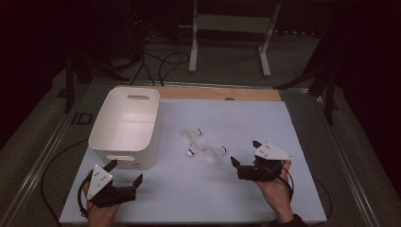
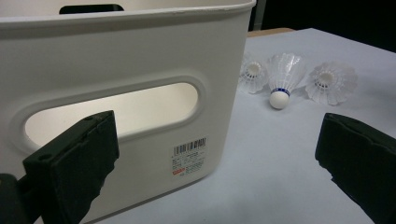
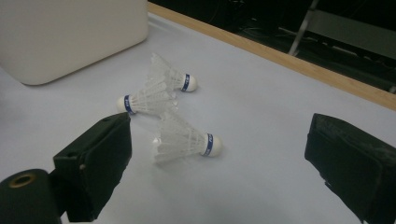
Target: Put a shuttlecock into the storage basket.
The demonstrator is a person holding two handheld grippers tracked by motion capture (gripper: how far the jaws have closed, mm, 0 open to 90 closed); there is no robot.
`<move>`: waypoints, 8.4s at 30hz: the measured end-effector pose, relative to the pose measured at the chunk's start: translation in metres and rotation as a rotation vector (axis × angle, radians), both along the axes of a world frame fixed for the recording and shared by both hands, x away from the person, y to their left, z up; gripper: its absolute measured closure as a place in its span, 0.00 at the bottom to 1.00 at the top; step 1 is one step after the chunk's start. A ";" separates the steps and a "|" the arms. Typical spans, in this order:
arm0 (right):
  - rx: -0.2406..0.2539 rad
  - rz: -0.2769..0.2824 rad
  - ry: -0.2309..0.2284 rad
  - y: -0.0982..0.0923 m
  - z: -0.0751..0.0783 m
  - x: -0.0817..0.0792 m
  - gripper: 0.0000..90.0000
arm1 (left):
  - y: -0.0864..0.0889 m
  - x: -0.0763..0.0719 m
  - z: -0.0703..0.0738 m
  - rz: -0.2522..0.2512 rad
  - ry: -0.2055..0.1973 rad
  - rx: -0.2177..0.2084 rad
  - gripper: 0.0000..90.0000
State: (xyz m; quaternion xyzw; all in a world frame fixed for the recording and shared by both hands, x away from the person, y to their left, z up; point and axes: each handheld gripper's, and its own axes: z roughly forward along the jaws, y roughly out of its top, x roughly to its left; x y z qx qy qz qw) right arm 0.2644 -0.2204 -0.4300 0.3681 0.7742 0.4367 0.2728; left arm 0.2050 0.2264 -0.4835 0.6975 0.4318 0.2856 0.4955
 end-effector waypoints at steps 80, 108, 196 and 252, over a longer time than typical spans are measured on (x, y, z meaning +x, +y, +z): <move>-0.120 0.044 0.105 0.063 -0.020 0.042 0.09 | -0.001 0.000 -0.001 0.002 0.008 0.004 0.00; -0.210 0.037 0.158 0.080 -0.045 0.057 0.12 | 0.000 0.000 -0.001 0.002 0.007 0.004 0.00; -0.126 -0.090 0.274 0.051 -0.028 0.070 0.97 | -0.001 0.000 -0.001 0.003 0.006 0.005 0.00; -0.117 -0.056 0.231 0.057 0.010 0.075 0.96 | -0.001 0.000 -0.001 0.005 0.007 0.006 0.00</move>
